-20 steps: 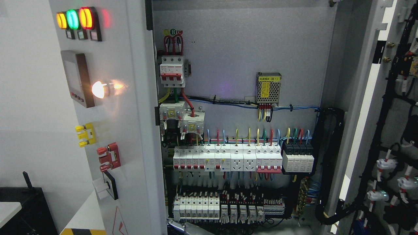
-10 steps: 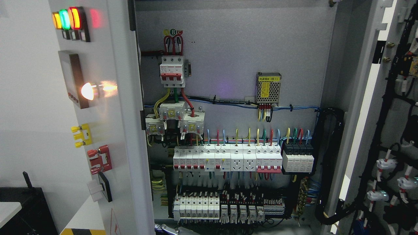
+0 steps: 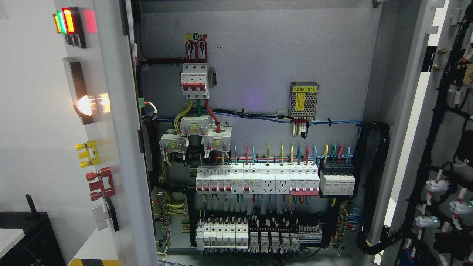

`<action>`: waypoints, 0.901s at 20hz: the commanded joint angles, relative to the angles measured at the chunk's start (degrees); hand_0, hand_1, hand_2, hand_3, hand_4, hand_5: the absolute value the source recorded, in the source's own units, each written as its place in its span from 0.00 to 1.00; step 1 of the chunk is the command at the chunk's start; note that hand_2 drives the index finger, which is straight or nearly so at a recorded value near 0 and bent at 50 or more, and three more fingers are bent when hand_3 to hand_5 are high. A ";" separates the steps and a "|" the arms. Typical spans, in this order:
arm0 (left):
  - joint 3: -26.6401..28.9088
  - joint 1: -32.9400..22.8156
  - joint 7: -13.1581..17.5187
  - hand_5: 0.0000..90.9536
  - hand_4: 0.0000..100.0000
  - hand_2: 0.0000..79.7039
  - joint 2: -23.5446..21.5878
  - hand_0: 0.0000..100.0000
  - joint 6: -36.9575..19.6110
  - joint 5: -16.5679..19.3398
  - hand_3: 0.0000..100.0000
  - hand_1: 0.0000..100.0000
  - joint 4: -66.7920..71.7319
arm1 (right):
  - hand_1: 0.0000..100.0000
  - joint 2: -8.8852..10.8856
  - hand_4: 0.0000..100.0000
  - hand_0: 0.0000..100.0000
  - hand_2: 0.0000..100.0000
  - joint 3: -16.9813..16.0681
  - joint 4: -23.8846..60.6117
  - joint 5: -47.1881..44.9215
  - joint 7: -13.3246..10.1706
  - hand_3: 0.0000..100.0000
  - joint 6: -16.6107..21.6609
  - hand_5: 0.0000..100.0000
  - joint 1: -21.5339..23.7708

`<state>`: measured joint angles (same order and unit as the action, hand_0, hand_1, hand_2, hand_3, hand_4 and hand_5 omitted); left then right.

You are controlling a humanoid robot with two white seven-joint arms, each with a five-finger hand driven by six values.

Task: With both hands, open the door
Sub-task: 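Swing the indicator-light door wide open with the right hand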

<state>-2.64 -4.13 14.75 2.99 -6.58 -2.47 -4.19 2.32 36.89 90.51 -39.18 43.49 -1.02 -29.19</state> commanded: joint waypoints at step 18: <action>0.00 0.00 0.01 0.00 0.00 0.00 -0.01 0.00 -0.01 0.01 0.00 0.00 -0.03 | 0.00 -0.47 0.00 0.38 0.00 5.92 -0.25 0.51 -1.22 0.00 -0.04 0.00 -2.01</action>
<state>-2.64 -4.12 14.75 2.99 -6.58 -2.47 -4.19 1.13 40.66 90.36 -38.69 42.27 -1.09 -30.58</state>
